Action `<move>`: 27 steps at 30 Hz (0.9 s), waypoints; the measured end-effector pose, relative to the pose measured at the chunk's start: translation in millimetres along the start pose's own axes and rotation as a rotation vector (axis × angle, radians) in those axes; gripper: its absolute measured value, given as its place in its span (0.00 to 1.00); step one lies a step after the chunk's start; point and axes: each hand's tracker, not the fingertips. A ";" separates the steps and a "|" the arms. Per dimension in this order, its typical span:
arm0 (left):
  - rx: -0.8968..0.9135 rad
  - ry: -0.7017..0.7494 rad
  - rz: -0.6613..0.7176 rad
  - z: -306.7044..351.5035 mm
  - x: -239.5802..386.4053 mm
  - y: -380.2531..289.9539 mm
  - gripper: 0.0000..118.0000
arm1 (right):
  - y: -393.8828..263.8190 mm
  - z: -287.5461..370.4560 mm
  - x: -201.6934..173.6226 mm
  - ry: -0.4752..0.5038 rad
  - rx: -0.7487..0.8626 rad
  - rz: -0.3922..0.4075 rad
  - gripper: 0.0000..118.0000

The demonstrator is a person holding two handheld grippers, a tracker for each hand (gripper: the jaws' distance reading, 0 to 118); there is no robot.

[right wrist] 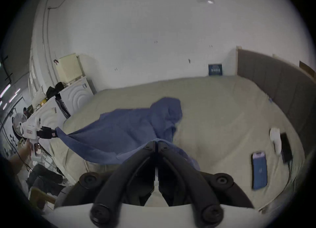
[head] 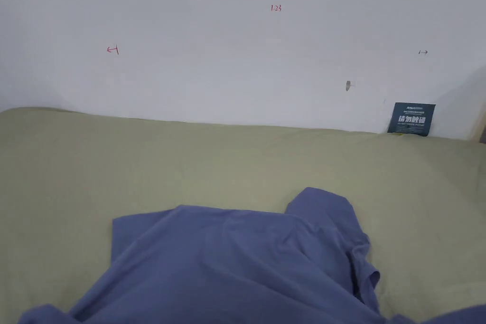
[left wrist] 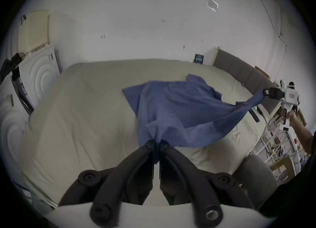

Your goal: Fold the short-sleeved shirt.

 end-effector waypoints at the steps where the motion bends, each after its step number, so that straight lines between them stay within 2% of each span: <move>1: -0.014 0.006 0.005 -2.1 0.5 -7.7 0.04 | -7.7 -0.9 2.0 0.001 -0.024 -0.016 0.03; 4: -0.065 0.008 0.046 -10.1 -1.9 -29.1 0.04 | -30.7 -6.3 7.6 -0.031 -0.123 -0.062 0.03; 6: -0.098 0.018 0.106 -15.3 -3.7 -41.9 0.07 | -41.8 -11.2 13.7 -0.046 -0.191 -0.092 0.07; 7: -0.116 0.020 0.141 -18.1 -4.5 -48.6 0.13 | -46.3 -14.1 16.0 -0.049 -0.235 -0.110 0.22; 8: -0.125 0.030 0.176 -19.3 -6.0 -53.2 0.27 | -49.2 -16.0 17.3 -0.053 -0.260 -0.128 0.55; 9: -0.141 0.036 0.226 -19.3 -7.9 -60.2 0.41 | -52.7 -18.7 18.2 -0.066 -0.306 -0.142 0.68; 10: -0.139 0.018 0.271 -17.0 -9.5 -65.2 0.57 | -55.7 -19.1 16.2 -0.067 -0.322 -0.163 0.68; 11: -0.138 0.015 0.312 -13.2 -10.3 -68.0 0.63 | -54.3 -9.7 13.3 -0.064 -0.296 -0.147 0.68; 12: -0.120 0.013 0.330 -6.0 -10.3 -69.2 0.63 | -51.1 -3.0 7.6 -0.068 -0.296 -0.142 0.68; 14: -0.070 0.011 0.331 8.8 -3.5 -58.7 0.63 | -37.4 4.2 -1.9 -0.105 -0.228 -0.049 0.68; 17: 0.008 0.064 0.232 21.2 23.2 -23.6 0.63 | -11.9 6.1 -31.6 -0.108 -0.125 0.051 0.68; 20: 0.109 0.091 0.150 20.5 56.3 1.1 0.63 | 3.4 3.0 -69.9 -0.142 -0.011 0.076 0.68; 23: 0.205 0.150 0.166 19.3 94.4 6.4 0.63 | -6.4 2.3 -98.6 -0.168 0.078 0.084 0.68; 25: 0.257 0.194 0.166 19.0 124.0 -4.6 0.60 | -26.9 5.9 -122.3 -0.167 0.098 0.108 0.66; 26: 0.275 0.192 0.164 18.7 134.7 -13.8 0.48 | -39.3 8.6 -130.1 -0.165 0.101 0.119 0.63; 27: 0.279 0.175 0.161 17.6 145.9 -25.5 0.31 | -52.5 12.0 -137.4 -0.154 0.104 0.126 0.49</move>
